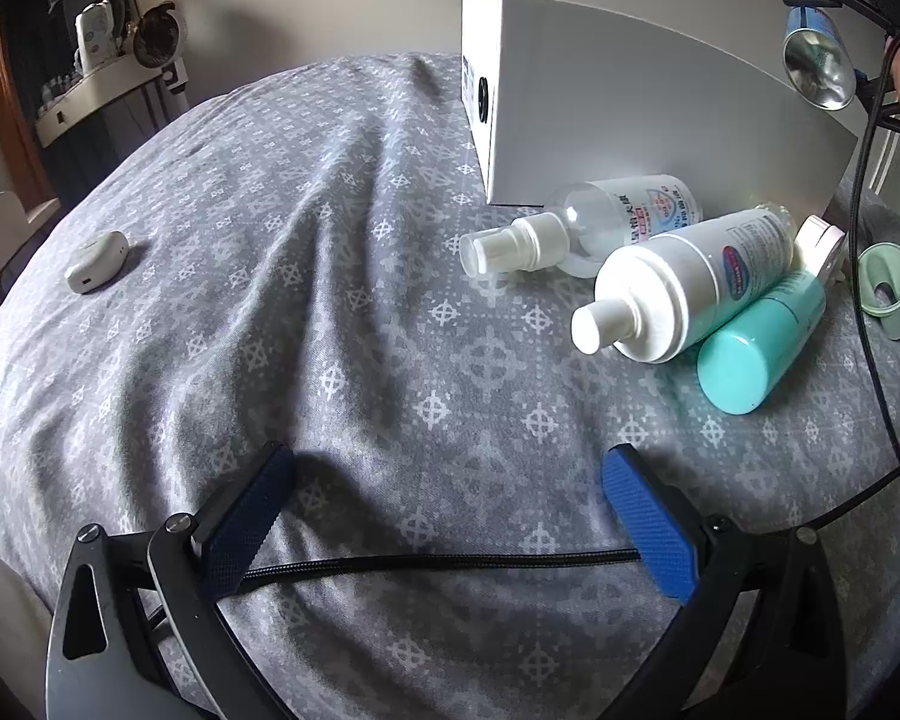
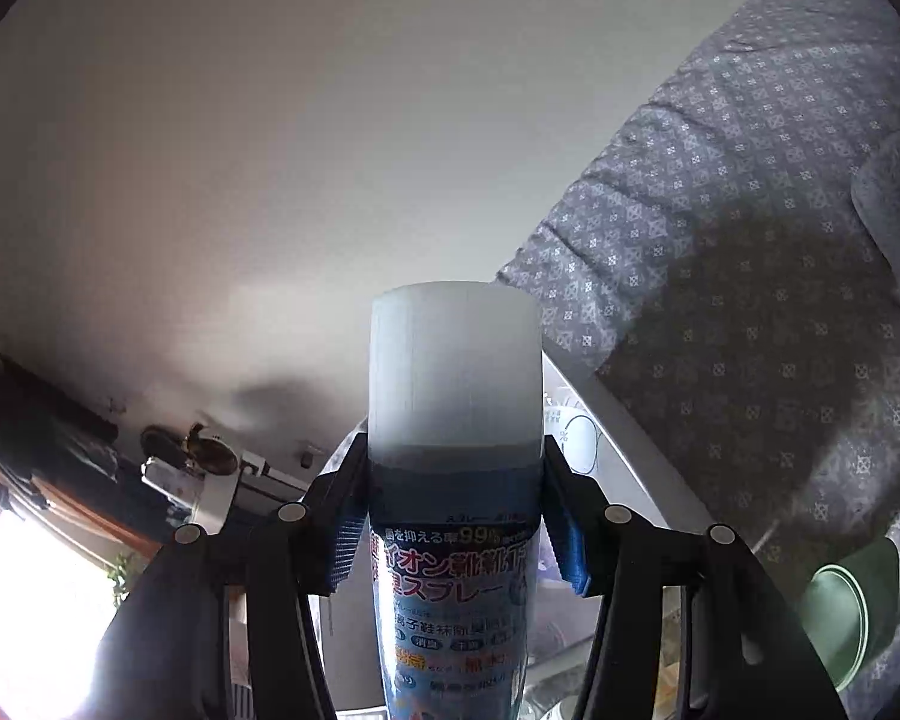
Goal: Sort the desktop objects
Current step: 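Carry the spray can into the white box and open the right tool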
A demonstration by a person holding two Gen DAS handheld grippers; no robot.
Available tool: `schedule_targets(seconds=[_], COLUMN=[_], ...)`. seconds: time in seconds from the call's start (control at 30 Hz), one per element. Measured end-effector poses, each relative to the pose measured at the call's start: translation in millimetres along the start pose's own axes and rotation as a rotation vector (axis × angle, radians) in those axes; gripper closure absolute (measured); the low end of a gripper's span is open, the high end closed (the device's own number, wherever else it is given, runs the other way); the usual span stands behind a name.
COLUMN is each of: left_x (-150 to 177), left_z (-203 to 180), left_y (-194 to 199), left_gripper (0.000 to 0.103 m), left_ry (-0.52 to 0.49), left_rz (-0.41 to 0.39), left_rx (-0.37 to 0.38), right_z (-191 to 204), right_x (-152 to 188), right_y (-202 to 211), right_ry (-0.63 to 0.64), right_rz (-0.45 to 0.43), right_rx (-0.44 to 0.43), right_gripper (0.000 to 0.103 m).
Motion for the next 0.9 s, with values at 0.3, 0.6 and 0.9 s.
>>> schedule_targets(seconds=[0.3, 0.6, 0.9], left_x=[0.3, 0.4, 0.2], left_z=[-1.0, -0.7, -0.4], left_y=[0.8, 0.8, 1.0], left_gripper=[0.000, 0.000, 0.000], left_ry=[-0.001, -0.002, -0.003], left_rz=[-0.001, -0.001, -0.002], left_rx=[0.000, 0.000, -0.002], right_z=[1.8, 25.3, 6.1], right_x=[-15.2, -28.4, -18.1], right_y=[11.8, 15.4, 26.1], right_ry=[0.068, 0.151, 0.219], right_rz=[-0.092, -0.115, -0.090], right_rx=[0.084, 0.099, 0.234], right_gripper=[0.053, 0.053, 0.053])
Point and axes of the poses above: each gripper's, at about its wrist camera, not at the fingertips, and y roughly against the way its jaws point, z to its left, x to its underside, the point moved 2 cm from there along -y, roughly the way its jaws point, and after that the axes turned 1 degree about y, right-handed, at the moved point
